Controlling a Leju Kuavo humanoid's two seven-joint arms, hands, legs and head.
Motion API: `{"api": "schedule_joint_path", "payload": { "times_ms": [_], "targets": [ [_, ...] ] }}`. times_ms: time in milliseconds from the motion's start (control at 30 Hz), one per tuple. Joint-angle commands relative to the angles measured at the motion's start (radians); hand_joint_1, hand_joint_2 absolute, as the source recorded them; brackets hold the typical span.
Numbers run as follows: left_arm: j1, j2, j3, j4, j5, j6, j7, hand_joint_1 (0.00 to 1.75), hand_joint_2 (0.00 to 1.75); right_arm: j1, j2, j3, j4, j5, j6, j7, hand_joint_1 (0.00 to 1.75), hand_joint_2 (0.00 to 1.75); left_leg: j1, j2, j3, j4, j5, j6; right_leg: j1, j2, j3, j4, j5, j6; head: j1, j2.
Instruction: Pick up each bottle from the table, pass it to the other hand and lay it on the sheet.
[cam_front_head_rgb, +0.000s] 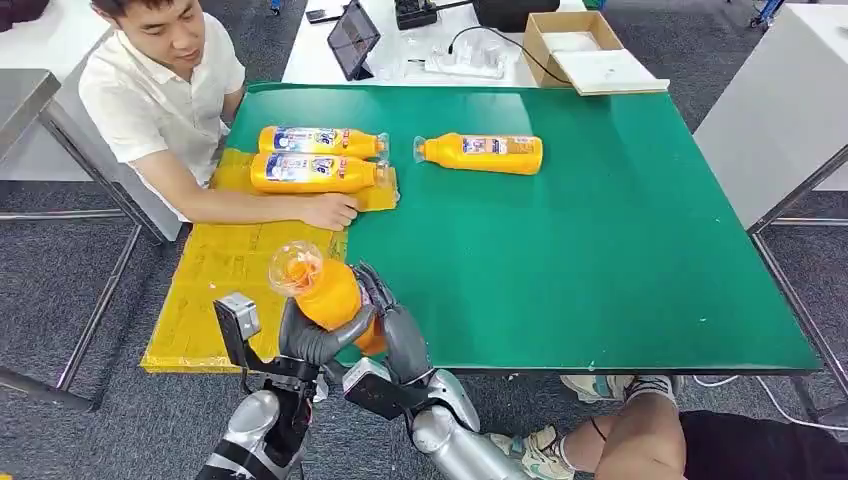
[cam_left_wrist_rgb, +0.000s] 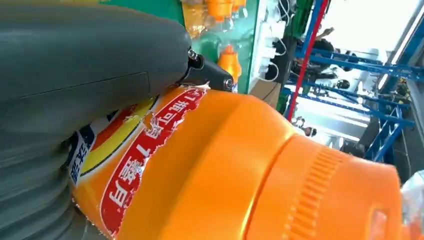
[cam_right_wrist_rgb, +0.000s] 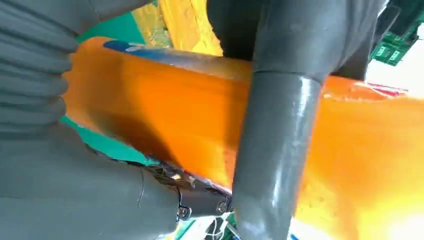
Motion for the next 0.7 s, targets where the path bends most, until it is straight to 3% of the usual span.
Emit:
{"api": "schedule_joint_path", "payload": {
  "times_ms": [33, 67, 400, 600, 700],
  "targets": [
    [-0.053, 0.043, 0.053, 0.053, -0.265, 0.291, -0.050, 1.75, 1.75, -0.025, -0.020, 0.039, 0.085, 0.025, -0.055, 0.009, 0.00, 0.00, 0.001, 0.002, 0.005, -0.001, -0.001, -0.002, 0.002, 0.000, 0.005, -0.002, -0.001, -0.002, 0.000, 0.000],
    [-0.055, 0.044, 0.051, 0.047, -0.340, 0.358, -0.067, 1.75, 1.75, -0.022, -0.018, 0.036, 0.084, 0.030, -0.065, 0.006, 0.00, 0.00, 0.000, 0.002, 0.004, -0.001, -0.001, -0.001, 0.001, 0.000, 0.003, -0.001, -0.001, -0.002, 0.000, 0.000],
    [-0.057, 0.043, 0.053, 0.043, -0.344, 0.359, -0.065, 1.75, 1.75, -0.022, -0.017, 0.036, 0.084, 0.031, -0.065, 0.006, 0.00, 0.00, 0.001, 0.000, 0.003, -0.001, -0.001, -0.002, 0.001, -0.001, 0.003, -0.001, -0.001, -0.002, 0.000, 0.000],
    [-0.100, 0.059, 0.058, 0.063, -0.786, 0.658, -0.045, 1.75, 1.75, -0.020, -0.014, 0.012, 0.087, 0.050, -0.087, 0.020, 0.00, 0.00, 0.001, 0.001, 0.004, 0.000, -0.001, -0.002, 0.002, -0.001, 0.004, -0.001, -0.001, -0.002, 0.000, 0.000],
    [-0.129, 0.031, 0.111, 0.113, -0.940, 0.673, -0.026, 1.75, 1.75, -0.017, -0.014, -0.003, 0.093, 0.059, -0.088, 0.030, 0.00, 0.00, 0.001, 0.000, 0.003, -0.001, -0.001, -0.002, 0.001, -0.002, 0.004, -0.001, -0.001, -0.002, 0.000, 0.000]
  ]
}}
